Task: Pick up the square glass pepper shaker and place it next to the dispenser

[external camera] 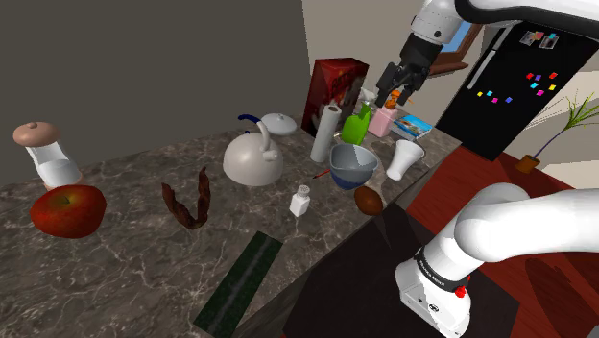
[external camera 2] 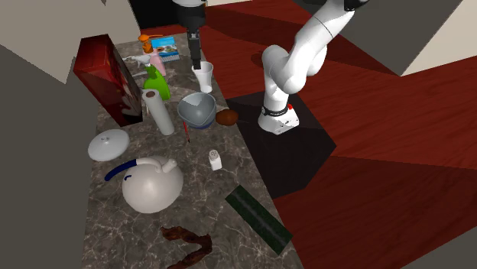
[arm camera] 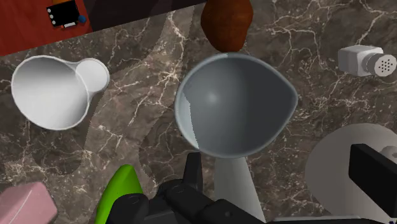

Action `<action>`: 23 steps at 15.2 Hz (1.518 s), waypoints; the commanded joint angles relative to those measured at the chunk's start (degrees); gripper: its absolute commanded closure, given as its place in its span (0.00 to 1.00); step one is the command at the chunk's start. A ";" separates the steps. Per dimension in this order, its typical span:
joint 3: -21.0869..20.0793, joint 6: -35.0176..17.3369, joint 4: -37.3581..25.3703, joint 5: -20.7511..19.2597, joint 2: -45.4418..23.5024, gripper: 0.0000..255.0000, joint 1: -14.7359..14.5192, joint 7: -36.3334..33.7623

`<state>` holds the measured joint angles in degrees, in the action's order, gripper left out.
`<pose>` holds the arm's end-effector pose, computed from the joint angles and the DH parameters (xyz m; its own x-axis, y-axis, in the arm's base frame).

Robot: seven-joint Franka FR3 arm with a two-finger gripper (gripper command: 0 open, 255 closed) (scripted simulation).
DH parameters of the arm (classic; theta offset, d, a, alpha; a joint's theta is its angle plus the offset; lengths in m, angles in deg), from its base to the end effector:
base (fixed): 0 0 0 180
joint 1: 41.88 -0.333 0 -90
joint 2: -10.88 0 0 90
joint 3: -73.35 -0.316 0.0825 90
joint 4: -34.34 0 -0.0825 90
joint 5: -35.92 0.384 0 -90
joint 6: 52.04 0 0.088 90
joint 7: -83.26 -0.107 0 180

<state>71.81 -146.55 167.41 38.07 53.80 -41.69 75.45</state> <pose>0.3252 0.0140 0.6020 0.9900 -0.1212 0.0725 -0.1194 -0.9924 -0.0293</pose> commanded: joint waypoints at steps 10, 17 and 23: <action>-8.45 -8.24 4.06 4.30 -9.53 0.00 -2.58 -9.34; -14.67 -15.00 3.91 6.54 -20.44 0.00 -4.39 -16.58; -19.37 -20.51 1.43 6.71 -31.90 0.00 -5.79 -23.12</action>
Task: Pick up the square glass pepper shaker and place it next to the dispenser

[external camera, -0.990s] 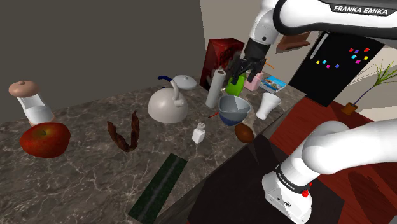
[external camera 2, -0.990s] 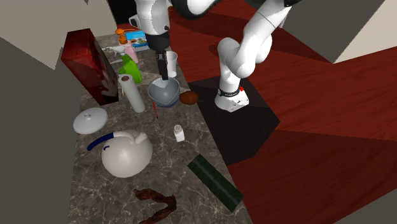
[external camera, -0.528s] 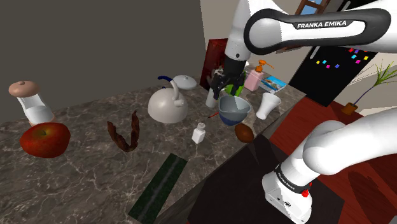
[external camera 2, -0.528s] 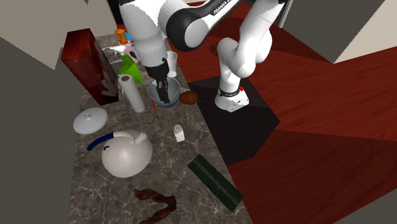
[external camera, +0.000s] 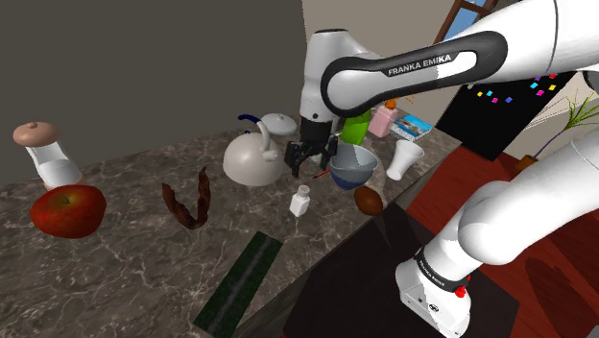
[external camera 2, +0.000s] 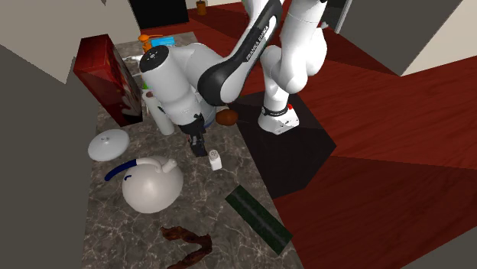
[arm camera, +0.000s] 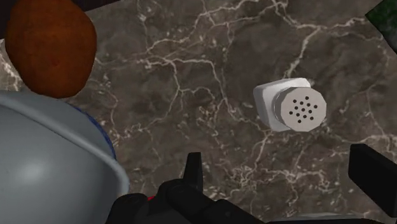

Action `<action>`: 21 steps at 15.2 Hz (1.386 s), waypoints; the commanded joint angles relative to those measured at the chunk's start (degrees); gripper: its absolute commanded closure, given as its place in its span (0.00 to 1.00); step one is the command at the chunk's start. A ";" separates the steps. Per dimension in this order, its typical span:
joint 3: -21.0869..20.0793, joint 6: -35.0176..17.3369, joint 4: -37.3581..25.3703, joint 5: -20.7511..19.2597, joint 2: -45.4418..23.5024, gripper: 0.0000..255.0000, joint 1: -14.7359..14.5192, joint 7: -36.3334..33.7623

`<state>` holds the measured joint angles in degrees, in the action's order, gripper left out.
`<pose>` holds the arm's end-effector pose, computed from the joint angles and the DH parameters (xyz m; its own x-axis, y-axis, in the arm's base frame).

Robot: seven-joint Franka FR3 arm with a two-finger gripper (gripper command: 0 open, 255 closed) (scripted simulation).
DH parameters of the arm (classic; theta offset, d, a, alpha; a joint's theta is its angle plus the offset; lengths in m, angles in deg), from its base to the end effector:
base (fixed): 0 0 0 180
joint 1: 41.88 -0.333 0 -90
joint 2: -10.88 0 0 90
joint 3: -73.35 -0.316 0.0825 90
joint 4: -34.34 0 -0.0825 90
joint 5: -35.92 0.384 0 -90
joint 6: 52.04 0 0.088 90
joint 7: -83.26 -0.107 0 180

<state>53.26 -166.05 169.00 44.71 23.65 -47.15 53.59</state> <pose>0.4056 0.2046 0.4023 0.9745 -0.1613 -0.1558 -0.1590 -0.9869 0.0275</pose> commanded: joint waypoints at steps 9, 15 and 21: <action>-2.71 -7.83 1.44 -0.66 -8.40 0.00 -1.21 -4.21; -2.82 -9.14 2.18 -0.76 -8.98 0.00 -1.27 -4.33; -2.82 -9.14 2.18 -0.76 -8.98 1.00 -1.27 -4.33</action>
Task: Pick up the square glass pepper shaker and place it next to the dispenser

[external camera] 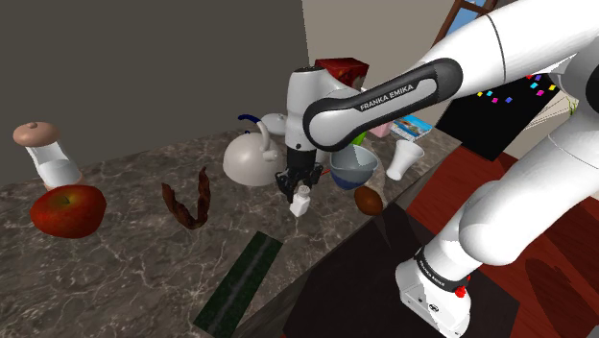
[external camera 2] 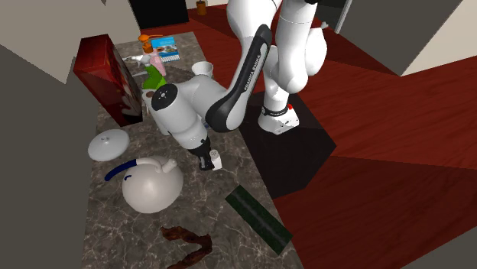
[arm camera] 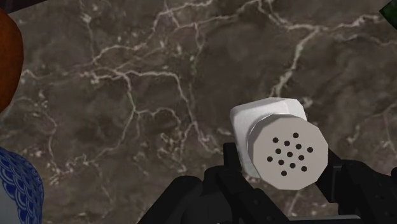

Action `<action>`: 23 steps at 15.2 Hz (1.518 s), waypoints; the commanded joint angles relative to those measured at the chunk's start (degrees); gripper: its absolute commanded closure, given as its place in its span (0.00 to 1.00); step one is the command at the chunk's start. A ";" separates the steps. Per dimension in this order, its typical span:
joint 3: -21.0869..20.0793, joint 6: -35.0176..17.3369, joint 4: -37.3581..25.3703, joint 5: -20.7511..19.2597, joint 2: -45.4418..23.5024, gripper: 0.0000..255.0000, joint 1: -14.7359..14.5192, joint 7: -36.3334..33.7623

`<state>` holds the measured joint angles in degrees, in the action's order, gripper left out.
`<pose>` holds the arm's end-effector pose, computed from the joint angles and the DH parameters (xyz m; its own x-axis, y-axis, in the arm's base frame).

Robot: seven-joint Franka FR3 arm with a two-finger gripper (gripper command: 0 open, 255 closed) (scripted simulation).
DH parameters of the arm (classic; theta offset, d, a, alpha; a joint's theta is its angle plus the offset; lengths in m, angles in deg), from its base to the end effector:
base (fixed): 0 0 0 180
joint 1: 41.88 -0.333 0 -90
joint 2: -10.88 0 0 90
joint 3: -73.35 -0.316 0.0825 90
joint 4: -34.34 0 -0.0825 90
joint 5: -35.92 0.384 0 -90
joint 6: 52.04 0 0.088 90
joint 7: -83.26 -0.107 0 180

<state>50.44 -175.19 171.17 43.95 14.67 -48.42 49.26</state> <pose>0.4040 0.2342 0.3292 0.9669 -0.1692 -0.1907 -0.1652 -0.9856 0.0369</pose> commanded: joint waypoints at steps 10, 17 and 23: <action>0.15 2.47 -0.94 0.44 1.59 1.00 0.01 0.24; 0.59 8.20 -3.58 1.16 4.82 1.00 0.04 0.62; 1.03 13.05 -6.30 1.52 7.02 1.00 0.09 0.76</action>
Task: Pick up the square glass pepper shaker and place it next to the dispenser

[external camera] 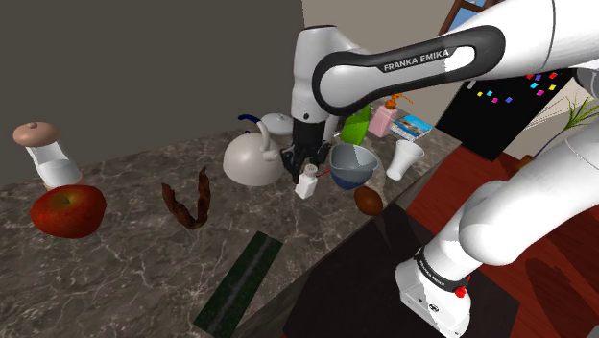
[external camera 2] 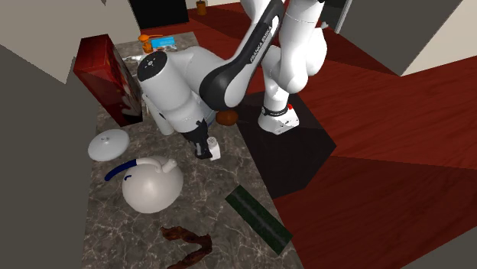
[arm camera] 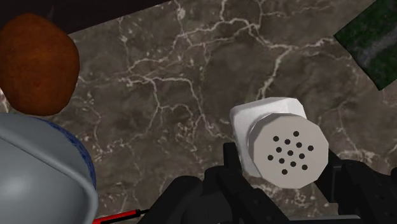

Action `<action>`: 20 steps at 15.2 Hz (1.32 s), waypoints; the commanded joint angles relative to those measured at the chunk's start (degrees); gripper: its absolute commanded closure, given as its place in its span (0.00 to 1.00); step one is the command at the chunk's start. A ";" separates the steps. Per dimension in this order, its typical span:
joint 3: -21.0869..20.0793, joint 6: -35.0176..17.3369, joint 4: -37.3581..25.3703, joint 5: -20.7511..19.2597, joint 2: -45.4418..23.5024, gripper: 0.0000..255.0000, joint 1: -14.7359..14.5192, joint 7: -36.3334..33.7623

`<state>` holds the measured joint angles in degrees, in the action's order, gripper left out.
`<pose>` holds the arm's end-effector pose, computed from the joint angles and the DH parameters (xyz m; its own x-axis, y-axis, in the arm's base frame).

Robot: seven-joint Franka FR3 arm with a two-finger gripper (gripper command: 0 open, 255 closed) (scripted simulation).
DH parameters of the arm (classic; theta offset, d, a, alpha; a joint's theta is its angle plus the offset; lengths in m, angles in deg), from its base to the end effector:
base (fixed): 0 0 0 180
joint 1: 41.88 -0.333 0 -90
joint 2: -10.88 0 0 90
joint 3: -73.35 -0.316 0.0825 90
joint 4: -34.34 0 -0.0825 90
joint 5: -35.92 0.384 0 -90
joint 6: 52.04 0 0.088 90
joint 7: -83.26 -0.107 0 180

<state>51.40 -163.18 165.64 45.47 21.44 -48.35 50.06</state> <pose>0.4033 0.2338 0.4070 0.9670 -0.1692 -0.1904 -0.1652 -0.9856 0.0367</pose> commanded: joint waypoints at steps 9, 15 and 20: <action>0.73 8.17 -5.65 0.20 2.59 1.00 0.15 -0.07; 1.14 12.84 -9.42 0.18 3.53 1.00 0.26 -0.24; 1.44 16.70 -12.88 0.10 3.94 1.00 0.36 -0.46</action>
<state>52.74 -147.37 153.44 45.56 25.18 -48.01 49.59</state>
